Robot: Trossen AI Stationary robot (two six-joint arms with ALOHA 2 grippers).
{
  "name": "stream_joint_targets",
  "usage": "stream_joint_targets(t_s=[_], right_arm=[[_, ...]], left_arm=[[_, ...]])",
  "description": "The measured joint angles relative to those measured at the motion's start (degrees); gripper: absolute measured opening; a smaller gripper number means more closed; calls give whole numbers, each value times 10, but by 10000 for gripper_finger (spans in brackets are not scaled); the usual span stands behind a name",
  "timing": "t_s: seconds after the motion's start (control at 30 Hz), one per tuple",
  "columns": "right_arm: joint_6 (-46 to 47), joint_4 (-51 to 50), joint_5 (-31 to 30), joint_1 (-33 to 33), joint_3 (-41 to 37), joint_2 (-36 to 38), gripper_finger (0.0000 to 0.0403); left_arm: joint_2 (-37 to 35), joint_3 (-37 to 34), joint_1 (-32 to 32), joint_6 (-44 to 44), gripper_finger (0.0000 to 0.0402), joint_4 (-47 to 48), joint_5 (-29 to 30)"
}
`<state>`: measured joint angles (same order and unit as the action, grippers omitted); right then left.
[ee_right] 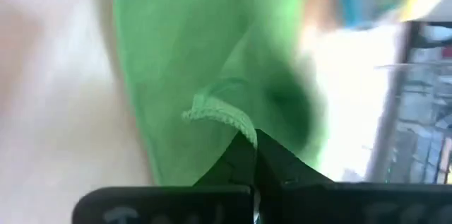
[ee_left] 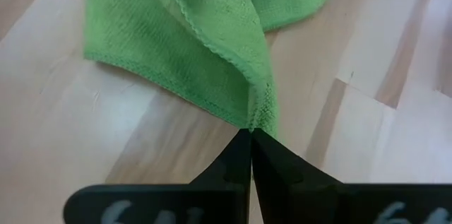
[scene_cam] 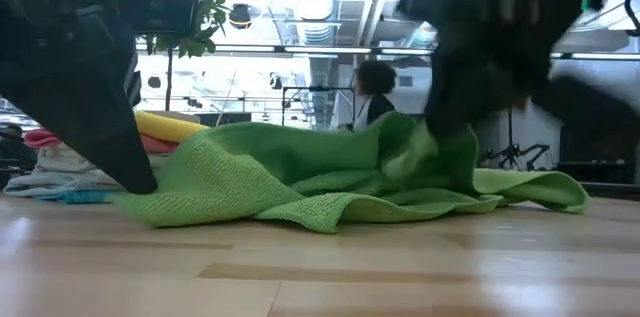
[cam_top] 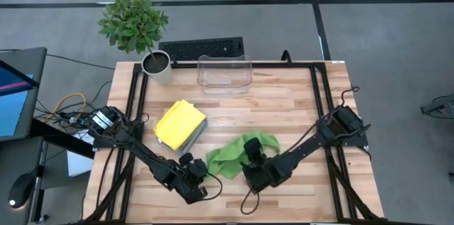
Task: Fold microfiber towels
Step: Fold the green microfiber cloth
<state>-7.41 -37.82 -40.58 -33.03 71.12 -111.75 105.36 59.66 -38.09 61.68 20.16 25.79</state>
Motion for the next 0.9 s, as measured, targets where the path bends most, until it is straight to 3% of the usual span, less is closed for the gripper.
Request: stream_joint_targets(t_s=[0.13, 0.3, 0.43, 0.6, 0.7, 0.8, 0.9], right_arm=[[105, -85, -62, -42, 45, 48, 10], [354, -217, -148, -95, 60, 148, 10], [513, -289, -209, -129, 61, 219, 10], [635, -409, -247, -137, 61, 272, 10], [712, -502, -260, -117, 61, 289, 10], [714, -515, -286, -83, 46, 303, 10], [717, -520, -291, -45, 16, 325, 10]], left_arm=[[0, 43, 0, -14, 0, 64, -13], [0, 174, -5, -72, 0, 268, 17], [-1, 296, -5, -110, 0, 453, 104], [-1, 428, 11, -129, 0, 689, 261], [-15, 456, 48, -191, 0, 687, 327], [-31, 457, 102, -292, 0, 654, 333], [-31, 454, 161, -321, 0, 693, 341]])
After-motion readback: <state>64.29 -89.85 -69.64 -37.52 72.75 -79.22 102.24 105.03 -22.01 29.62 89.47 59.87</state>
